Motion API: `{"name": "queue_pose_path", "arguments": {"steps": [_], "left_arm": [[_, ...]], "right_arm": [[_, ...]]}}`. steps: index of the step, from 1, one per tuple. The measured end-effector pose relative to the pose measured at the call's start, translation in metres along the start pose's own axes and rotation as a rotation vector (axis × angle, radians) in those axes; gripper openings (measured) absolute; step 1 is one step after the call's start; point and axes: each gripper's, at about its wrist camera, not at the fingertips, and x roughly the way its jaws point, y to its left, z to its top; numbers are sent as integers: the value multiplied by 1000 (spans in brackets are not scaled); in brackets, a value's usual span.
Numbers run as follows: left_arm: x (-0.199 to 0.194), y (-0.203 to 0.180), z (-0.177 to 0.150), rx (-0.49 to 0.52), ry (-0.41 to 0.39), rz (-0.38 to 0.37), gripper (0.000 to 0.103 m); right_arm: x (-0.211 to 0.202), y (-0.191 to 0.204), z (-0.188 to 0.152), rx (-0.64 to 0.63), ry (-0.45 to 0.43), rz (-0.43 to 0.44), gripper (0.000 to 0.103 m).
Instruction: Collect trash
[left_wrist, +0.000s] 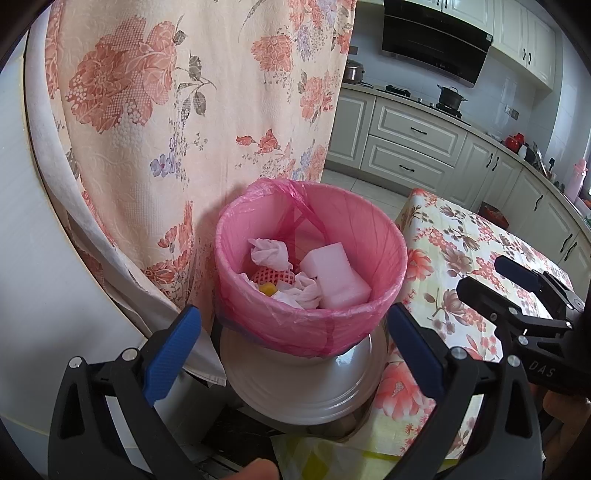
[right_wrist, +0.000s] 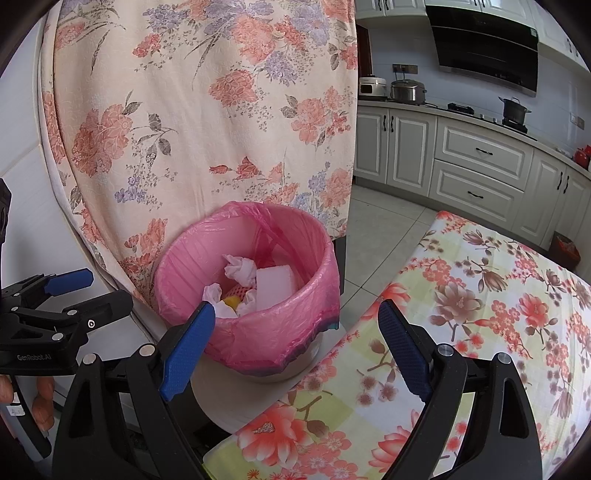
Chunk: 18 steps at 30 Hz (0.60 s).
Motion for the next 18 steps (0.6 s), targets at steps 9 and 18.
{"name": "queue_pose_path", "arguments": {"steps": [9, 18], "left_arm": [[1, 0, -2, 1, 4, 7, 98], [1, 0, -2, 2, 1, 6, 98]], "right_arm": [[0, 0, 0, 0, 1, 0, 84], [0, -1, -1, -1, 2, 1, 84]]}}
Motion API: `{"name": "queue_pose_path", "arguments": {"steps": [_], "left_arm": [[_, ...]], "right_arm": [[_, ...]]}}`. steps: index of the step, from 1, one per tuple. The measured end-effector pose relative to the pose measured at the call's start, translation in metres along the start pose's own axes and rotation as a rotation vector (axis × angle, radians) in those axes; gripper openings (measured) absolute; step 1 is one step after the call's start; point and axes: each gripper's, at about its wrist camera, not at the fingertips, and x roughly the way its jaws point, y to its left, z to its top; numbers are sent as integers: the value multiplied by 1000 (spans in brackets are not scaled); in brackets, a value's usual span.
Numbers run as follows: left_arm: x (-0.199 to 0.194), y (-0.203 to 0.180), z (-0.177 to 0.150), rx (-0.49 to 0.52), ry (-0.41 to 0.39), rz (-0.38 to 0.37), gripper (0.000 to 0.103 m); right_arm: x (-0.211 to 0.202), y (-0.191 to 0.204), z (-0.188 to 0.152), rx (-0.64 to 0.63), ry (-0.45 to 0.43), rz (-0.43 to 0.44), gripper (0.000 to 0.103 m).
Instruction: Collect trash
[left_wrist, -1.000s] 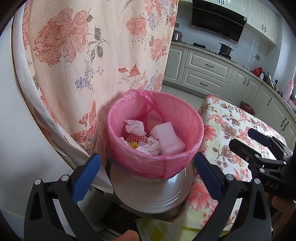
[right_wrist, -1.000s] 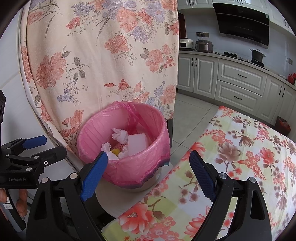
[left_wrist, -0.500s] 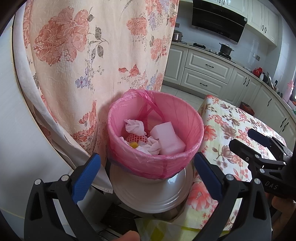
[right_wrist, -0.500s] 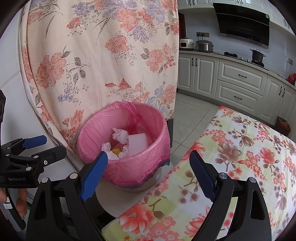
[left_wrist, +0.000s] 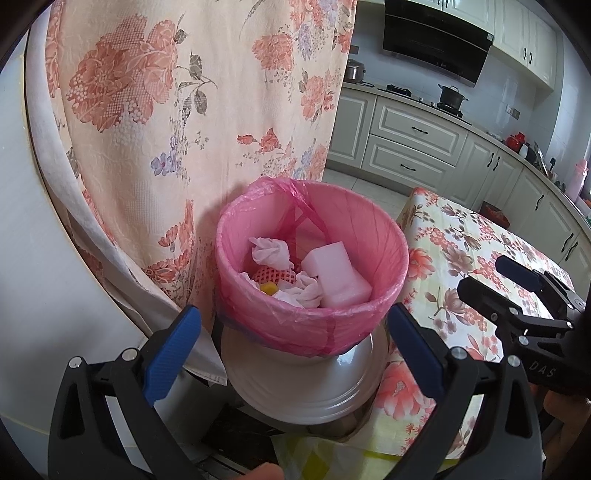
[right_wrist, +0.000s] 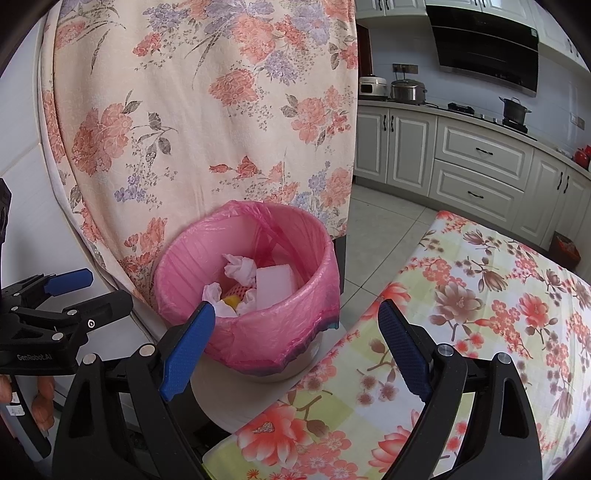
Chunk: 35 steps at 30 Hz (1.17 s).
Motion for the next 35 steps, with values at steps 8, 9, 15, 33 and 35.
{"name": "queue_pose_path", "arguments": {"steps": [8, 9, 15, 33, 35], "left_arm": [[0, 0, 0, 2, 1, 0, 98], [0, 0, 0, 3, 0, 2, 98], [0, 0, -1, 7, 3, 7, 98], [-2, -4, -1, 23, -7, 20, 98], [-2, -4, -1, 20, -7, 22, 98]], "right_arm": [[0, 0, -1, 0, 2, 1, 84], [0, 0, -1, 0, 2, 1, 84], [1, 0, 0, -1, 3, 1, 84], [1, 0, -1, 3, 5, 0, 84], [1, 1, -2, 3, 5, 0, 84]]}}
